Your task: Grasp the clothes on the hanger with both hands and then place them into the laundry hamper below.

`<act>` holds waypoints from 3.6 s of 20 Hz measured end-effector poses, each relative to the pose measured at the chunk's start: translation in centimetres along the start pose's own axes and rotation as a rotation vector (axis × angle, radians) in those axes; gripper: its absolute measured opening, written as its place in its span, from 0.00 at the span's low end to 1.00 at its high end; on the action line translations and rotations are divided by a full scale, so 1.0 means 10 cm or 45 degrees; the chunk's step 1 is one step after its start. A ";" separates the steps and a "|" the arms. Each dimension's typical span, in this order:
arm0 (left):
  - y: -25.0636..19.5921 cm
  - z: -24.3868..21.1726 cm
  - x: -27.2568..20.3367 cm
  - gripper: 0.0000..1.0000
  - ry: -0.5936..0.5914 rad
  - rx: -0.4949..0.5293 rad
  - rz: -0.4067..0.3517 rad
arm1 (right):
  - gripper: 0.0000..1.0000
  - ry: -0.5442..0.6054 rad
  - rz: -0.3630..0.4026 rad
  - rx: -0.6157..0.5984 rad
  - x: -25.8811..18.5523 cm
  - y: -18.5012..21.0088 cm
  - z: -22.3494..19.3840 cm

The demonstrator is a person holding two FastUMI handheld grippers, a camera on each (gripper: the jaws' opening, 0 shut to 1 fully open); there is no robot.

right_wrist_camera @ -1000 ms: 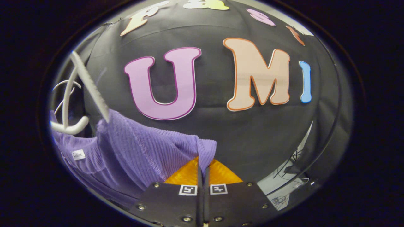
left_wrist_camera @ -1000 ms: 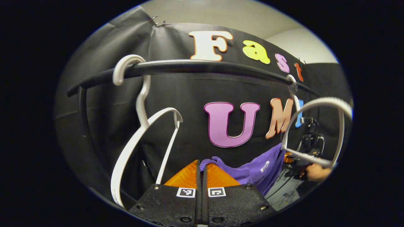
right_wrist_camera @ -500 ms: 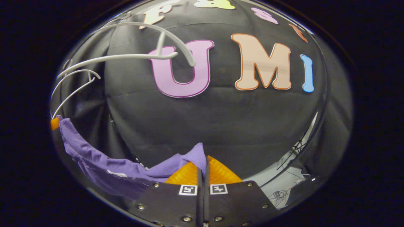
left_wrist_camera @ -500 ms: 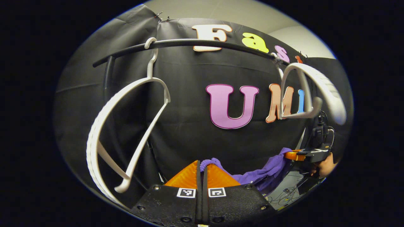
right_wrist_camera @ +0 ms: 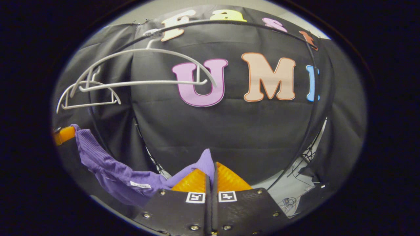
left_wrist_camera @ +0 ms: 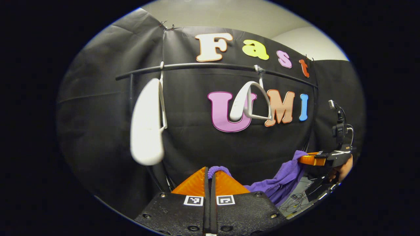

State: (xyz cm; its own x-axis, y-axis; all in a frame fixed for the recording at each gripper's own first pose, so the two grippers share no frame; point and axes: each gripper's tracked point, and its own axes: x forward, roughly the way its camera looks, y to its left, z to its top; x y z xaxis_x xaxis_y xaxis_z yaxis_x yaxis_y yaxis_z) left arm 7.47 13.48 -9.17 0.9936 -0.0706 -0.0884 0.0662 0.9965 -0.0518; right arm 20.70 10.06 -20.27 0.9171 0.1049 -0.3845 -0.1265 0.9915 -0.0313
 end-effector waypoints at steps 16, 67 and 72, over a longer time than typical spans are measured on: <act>-1.01 0.63 -0.40 0.00 -0.138 -0.049 -0.162 | 0.00 -0.203 0.013 0.074 -1.15 -0.13 0.75; -1.61 -3.47 2.63 0.03 0.720 0.060 -0.063 | 0.01 0.643 -0.041 0.192 2.12 -0.06 -2.72; -1.64 -4.07 2.40 1.00 0.998 -0.028 -0.047 | 0.93 0.693 -0.120 0.156 2.06 -0.22 -2.85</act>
State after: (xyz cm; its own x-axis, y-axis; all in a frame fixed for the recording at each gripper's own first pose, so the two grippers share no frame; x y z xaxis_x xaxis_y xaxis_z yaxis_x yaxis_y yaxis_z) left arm 26.48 -6.38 -50.88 0.6358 -0.1239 -0.7618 0.0881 0.9922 -0.0878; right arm 29.10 7.80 -54.46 0.5908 -0.0077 -0.8068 0.0214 0.9998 0.0062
